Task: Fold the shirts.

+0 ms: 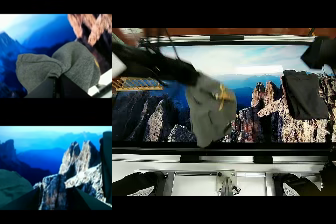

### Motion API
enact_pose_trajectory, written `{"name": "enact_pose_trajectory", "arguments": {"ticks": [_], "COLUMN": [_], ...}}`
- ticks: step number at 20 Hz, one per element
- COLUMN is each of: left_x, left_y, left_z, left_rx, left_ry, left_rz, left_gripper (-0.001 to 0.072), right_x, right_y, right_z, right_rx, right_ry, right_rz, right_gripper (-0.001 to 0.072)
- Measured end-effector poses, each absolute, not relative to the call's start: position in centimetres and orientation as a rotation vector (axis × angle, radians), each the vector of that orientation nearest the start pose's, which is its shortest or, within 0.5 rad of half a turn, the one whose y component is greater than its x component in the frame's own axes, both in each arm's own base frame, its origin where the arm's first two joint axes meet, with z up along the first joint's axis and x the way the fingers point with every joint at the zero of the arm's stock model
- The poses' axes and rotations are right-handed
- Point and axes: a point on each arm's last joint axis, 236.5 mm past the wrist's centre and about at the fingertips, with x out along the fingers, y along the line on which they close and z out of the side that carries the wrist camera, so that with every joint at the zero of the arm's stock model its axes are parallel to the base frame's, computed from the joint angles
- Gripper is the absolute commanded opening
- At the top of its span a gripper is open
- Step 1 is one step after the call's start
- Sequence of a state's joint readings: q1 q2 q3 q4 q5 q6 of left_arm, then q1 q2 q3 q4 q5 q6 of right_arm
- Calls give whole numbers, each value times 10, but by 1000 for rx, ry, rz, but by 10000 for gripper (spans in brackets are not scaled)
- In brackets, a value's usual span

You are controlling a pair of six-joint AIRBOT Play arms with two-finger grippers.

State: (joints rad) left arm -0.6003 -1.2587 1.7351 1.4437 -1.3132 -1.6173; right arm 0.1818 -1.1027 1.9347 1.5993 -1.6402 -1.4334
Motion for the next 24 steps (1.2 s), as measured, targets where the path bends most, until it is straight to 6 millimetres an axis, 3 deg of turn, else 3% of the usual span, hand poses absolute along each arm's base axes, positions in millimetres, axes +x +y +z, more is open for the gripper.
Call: {"name": "enact_pose_trajectory", "arguments": {"ticks": [1, 2, 3, 4, 5, 6, 8, 12, 15, 18, 22, 23, 24], "left_x": [337, 332, 328, 323, 319, 319, 322, 322, 292, 255, 224, 221, 222], "left_y": [-271, -270, -269, -265, -262, -256, -234, -162, -125, -130, -171, -178, -185], "left_z": [199, 172, 146, 124, 111, 104, 102, 106, 72, 22, -36, -45, -53], "left_rx": [140, 144, 138, 130, 120, 111, 106, 78, 46, -53, -240, -268, -298], "left_ry": [926, 991, 1048, 1101, 1137, 1160, 1188, 1241, 1347, 1457, 1526, 1531, 1525], "left_rz": [-635, -619, -597, -574, -551, -532, -475, -312, -235, -267, -353, -358, -360], "left_gripper": [35, 164, 541, 720, 720, 720, 720, 720, 720, 720, 709, 612, 337], "right_x": [324, 320, 316, 314, 313, 314, 315, 317, 321, 327, 334, 335, 335], "right_y": [70, 73, 79, 85, 93, 102, 115, 127, 135, 152, 174, 177, 181], "right_z": [296, 279, 259, 240, 218, 197, 161, 103, 70, 42, 9, 1, -6], "right_rx": [58, 48, 33, 16, -4, -24, -56, -78, -36, 37, 123, 139, 156], "right_ry": [883, 944, 1005, 1056, 1105, 1137, 1201, 1325, 1400, 1450, 1517, 1535, 1557], "right_rz": [149, 157, 173, 190, 209, 232, 265, 302, 337, 390, 438, 444, 450], "right_gripper": [547, 547, 547, 549, 631, 660, 660, 659, 659, 659, 659, 659, 659]}}
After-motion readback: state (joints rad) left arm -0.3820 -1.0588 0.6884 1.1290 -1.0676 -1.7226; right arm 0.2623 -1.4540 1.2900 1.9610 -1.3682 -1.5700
